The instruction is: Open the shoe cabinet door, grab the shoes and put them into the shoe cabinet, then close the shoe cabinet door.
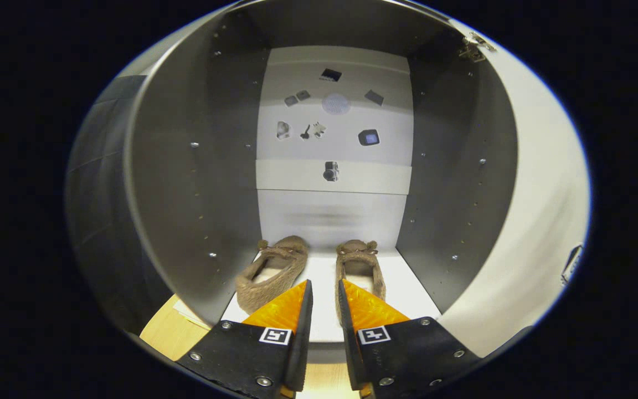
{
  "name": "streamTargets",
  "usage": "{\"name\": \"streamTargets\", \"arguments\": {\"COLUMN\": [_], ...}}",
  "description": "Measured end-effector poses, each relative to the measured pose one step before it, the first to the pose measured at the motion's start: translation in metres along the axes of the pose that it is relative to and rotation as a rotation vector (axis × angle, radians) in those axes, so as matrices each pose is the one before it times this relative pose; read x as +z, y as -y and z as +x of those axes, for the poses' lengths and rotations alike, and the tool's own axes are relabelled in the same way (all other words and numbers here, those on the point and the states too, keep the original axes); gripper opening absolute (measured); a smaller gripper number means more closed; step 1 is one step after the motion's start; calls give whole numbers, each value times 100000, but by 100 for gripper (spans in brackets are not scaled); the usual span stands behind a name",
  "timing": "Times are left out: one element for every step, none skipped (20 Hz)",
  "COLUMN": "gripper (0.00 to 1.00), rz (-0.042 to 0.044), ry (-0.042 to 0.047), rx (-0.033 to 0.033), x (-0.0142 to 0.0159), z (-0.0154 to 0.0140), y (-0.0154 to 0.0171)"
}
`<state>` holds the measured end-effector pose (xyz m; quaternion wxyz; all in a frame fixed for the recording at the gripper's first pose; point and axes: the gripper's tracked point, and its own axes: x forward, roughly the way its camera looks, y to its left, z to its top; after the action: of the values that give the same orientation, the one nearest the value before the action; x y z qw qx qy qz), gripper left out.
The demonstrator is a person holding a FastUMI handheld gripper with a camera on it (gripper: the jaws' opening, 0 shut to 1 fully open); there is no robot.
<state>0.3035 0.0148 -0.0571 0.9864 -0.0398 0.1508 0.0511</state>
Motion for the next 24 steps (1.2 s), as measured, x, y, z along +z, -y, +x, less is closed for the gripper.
{"name": "streamTargets", "arguments": {"gripper": [30, 32, 32, 32, 32, 32, 32, 32, 33, 34, 34, 34, 34, 34, 34, 34, 34, 34, 34, 34, 34, 34, 34, 34], "rz": [293, 967, 1516, 1701, 1366, 232, -504, -482, -411, 138, -90, 251, 526, 646, 274, -293, -760, -648, -314, 45, 138, -71, -83, -291], "ry": [850, 352, 451, 222, 248, 478, 727, 1386, 691, 486, 312, 663, 867, 450, 837, -54, -805, 305, 1534, 593, 259, 341, -21, -8], "rx": [-66, 665, 527, 963, 904, -250, -579, -910, -742, -1085, -1087, -1663, -1038, -1174, -1439, -1439, -2012, -2122, -1858, -1197, -1723, -1576, -1635, -1951], "x": [41, -194, -35, -127, -193, -157, -54, -34, -90, -36, 0, 49, 182, 23, -141, -57, -191, -100, 300, 51, -104, -37, -134, -137], "z": [-1640, -1610, -1435, -1410, -1652, -1431, -1423, -1545, -1301, -1518, -1327, -1354, -1209, -1331, -1302, -1096, -928, -1191, -1071, -1053, -1254, -1023, -805, -773], "y": [-187, -387, -315, -398, -418, -93, 69, 143, -42, 230, 432, 542, 438, 499, 605, 773, 900, 960, 774, 772, 903, 1010, 1036, 1193]}}
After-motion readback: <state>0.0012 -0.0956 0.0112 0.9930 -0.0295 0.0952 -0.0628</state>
